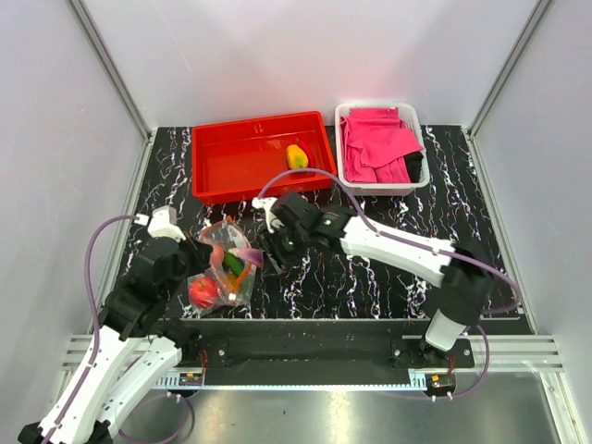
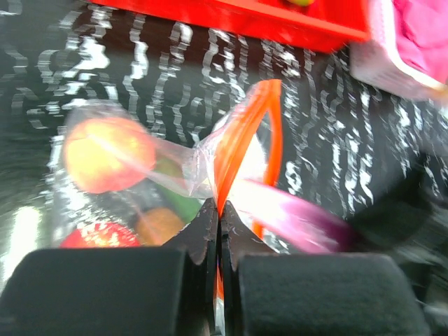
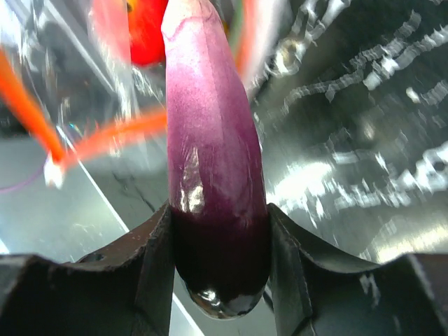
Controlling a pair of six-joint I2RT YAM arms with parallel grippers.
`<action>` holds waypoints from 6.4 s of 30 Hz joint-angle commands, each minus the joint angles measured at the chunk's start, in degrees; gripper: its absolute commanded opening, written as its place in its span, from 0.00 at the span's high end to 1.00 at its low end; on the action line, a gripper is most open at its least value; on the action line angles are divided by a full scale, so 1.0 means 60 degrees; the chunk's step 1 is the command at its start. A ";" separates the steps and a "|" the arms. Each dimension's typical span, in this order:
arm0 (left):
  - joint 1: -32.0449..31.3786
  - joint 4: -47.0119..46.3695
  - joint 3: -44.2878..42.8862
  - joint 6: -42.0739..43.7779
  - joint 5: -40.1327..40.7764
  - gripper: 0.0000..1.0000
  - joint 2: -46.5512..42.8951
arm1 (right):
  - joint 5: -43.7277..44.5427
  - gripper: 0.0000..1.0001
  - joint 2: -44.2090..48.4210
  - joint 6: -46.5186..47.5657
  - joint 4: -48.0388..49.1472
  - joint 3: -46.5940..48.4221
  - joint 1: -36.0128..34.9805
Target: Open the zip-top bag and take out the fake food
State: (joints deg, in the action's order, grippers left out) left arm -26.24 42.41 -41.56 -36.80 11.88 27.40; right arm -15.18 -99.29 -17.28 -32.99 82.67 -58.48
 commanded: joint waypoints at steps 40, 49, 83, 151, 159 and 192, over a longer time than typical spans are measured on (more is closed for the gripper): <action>-0.0021 0.0696 -0.2024 0.0933 0.2475 1.00 0.0312 | 0.1814 0.79 -1.0491 -0.0240 0.4077 1.3199 0.2788; -0.0021 0.0344 -0.1731 0.0406 0.1522 1.00 0.0341 | 0.1344 0.22 -1.0875 -0.1119 0.5031 1.2750 0.2789; -0.0021 -0.1063 -0.1027 -0.0342 -0.0222 1.00 0.1146 | 0.0799 0.38 0.1150 -0.1558 0.1031 0.0372 0.0373; -0.0021 -0.2279 0.0687 -0.1192 -0.1453 1.00 0.0751 | 0.1198 0.67 -0.3347 -0.1456 0.3126 0.0284 -0.0405; -0.0021 -0.1928 0.0540 -0.1031 -0.1292 1.00 0.0678 | 0.0670 0.96 -0.2453 -0.1778 0.3009 0.0313 -0.0390; -0.0021 -0.1283 0.0467 -0.0869 -0.1922 1.00 0.0121 | -0.1335 1.00 -0.1120 -0.0518 0.1032 0.0594 0.0489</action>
State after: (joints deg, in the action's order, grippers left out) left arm -26.24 34.24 -36.03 -42.92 -3.51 28.67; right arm -16.73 -113.23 -22.17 -23.92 89.80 -55.37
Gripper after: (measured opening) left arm 0.008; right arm 0.104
